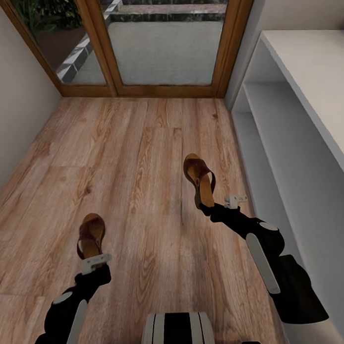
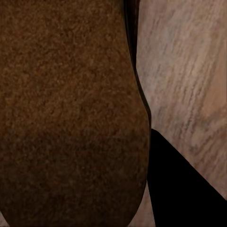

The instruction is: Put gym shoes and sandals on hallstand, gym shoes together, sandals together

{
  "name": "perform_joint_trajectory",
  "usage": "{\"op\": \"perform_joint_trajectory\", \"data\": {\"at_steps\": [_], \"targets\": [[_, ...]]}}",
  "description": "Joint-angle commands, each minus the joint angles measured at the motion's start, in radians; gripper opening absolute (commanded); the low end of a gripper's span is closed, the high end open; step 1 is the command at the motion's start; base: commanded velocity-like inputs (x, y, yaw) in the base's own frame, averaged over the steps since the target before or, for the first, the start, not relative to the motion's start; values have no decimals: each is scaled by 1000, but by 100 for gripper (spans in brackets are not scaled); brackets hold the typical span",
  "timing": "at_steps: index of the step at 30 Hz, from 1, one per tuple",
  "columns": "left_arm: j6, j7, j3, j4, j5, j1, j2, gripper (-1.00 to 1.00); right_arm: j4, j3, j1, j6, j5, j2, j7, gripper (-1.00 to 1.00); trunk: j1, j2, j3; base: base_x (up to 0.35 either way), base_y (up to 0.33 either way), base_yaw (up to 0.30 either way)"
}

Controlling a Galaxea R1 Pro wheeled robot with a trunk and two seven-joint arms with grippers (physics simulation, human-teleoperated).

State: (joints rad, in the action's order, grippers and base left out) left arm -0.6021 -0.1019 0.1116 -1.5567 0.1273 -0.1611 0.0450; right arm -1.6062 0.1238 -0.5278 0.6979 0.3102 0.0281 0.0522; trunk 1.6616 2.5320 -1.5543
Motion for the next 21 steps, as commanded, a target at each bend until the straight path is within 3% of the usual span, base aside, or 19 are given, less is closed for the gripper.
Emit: {"op": "perform_joint_trajectory", "data": {"at_steps": [1,2,3,9,15,21], "targets": [[0,-10,-2,1,-1,1,1,-100,0,0,0,0,3,0,-3,-100,0,0,4,0,0,0],[1,-20,-6,0,-1,1,1,-100,1,0,0,0,3,0,-3,-100,-1,-1,8,0,0,0],[7,-50,-39,1,-2,2,1,-100,1,-1,1,0,3,1,-3,-100,-1,-1,12,0,0,0],[33,-85,-102,10,-3,8,1,-100,4,0,7,0,2,0,-3,-100,-4,-2,35,0,0,0],[71,-99,-129,42,2,10,3,-100,40,2,7,0,2,-9,-5,-100,-7,-4,58,0,0,0],[56,-98,-135,57,5,10,5,-100,59,18,6,-1,1,-18,-6,-100,-9,-5,81,0,0,0]]}}
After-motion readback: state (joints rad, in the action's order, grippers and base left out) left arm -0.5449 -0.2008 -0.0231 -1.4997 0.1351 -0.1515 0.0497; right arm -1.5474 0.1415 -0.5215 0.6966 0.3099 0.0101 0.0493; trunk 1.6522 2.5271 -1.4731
